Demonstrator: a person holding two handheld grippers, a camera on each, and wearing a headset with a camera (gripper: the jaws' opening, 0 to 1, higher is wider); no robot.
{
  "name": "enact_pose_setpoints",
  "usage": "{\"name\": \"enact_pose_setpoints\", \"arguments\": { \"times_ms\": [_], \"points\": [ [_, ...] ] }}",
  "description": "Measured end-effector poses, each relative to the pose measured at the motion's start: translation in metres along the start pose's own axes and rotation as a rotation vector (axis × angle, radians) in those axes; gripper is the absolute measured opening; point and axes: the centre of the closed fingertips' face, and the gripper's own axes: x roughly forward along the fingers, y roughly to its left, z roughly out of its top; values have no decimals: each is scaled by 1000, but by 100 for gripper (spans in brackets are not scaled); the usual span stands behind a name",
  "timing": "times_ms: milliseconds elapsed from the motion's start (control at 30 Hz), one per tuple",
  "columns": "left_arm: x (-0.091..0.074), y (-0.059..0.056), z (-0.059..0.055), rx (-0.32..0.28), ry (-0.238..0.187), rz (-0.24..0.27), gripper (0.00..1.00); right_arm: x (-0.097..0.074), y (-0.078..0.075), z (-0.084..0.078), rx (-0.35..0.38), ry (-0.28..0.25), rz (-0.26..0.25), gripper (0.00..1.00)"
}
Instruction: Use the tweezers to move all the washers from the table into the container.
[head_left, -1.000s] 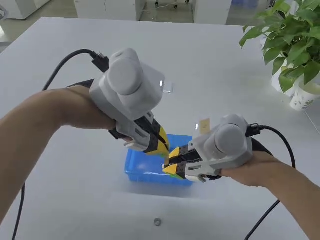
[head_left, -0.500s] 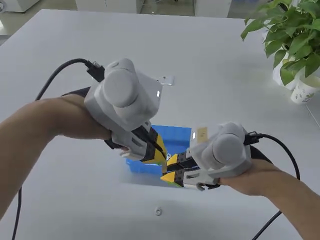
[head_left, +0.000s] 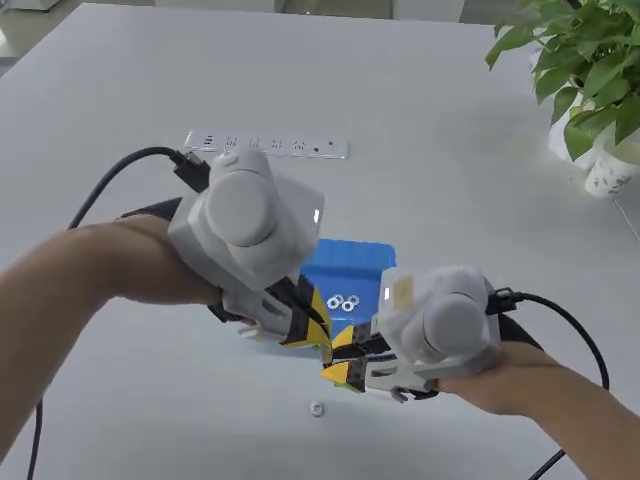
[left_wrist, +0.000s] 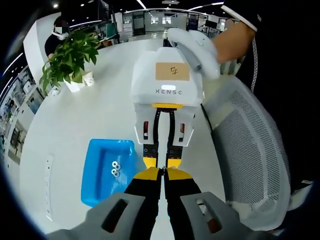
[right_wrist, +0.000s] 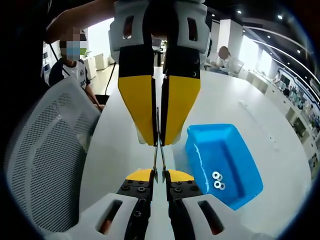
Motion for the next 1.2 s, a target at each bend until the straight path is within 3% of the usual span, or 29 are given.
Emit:
{"name": "enact_pose_setpoints", "arguments": {
  "times_ms": [667, 1200],
  "points": [
    [14, -18, -16, -22, 26, -24, 6, 16, 22, -11, 17, 2, 42, 12],
    [20, -23, -24, -36, 36, -29, 6, 26, 29, -16, 25, 3, 65, 12]
  ]
}}
